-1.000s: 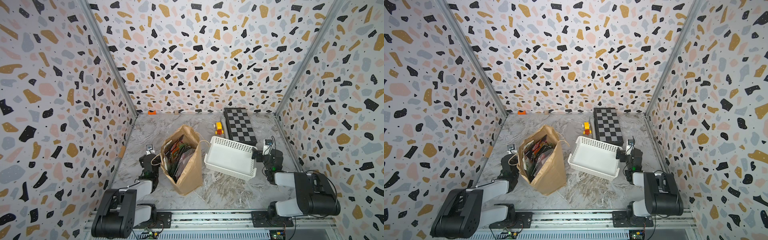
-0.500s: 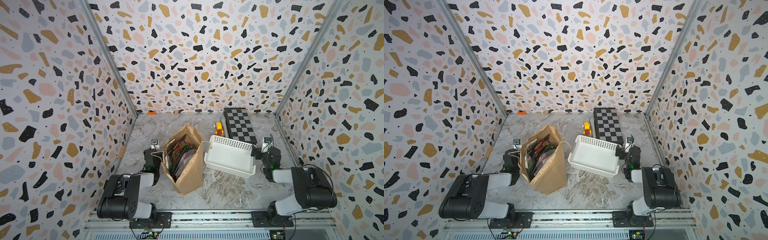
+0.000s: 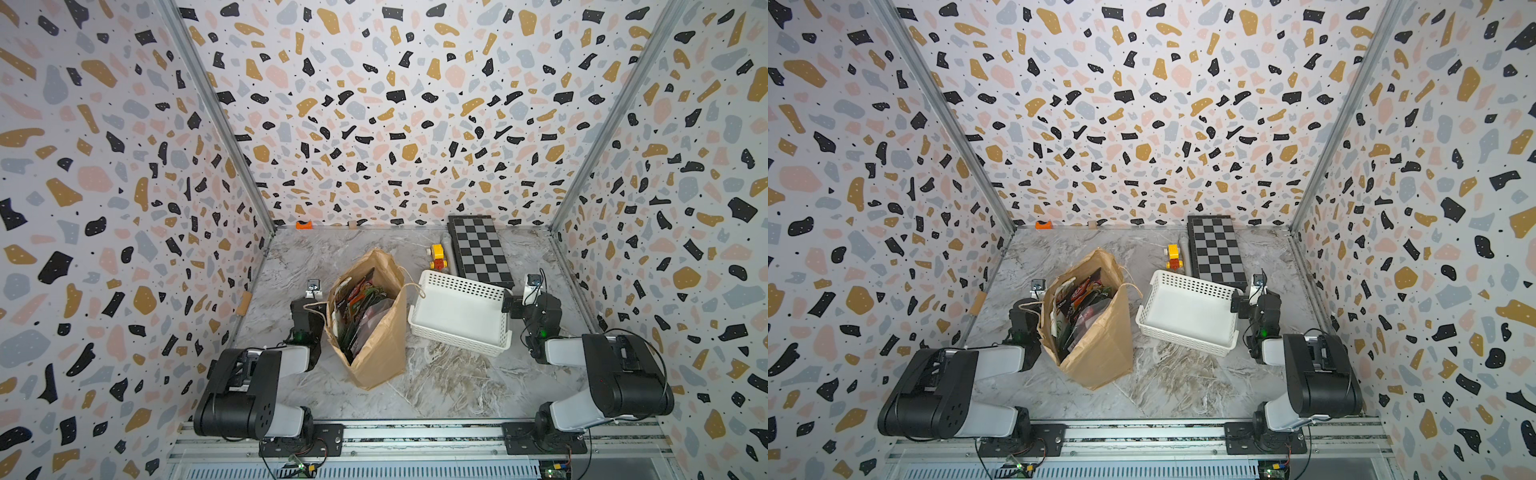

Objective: Place the condiment packets inside the bag
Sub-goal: Reset both arms

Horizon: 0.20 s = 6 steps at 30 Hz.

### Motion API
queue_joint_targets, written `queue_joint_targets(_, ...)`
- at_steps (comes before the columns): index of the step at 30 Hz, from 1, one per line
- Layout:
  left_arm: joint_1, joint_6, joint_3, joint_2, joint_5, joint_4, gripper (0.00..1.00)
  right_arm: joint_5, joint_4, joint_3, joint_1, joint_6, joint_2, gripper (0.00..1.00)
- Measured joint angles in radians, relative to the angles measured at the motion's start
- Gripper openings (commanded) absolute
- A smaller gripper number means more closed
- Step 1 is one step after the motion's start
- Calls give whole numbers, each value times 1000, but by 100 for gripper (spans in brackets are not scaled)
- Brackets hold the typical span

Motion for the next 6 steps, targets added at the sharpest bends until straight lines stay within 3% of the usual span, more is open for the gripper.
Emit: queue_joint_targets(6, 0, 6, 3, 0, 2, -1, 100, 3, 0, 1, 2, 0, 0, 100)
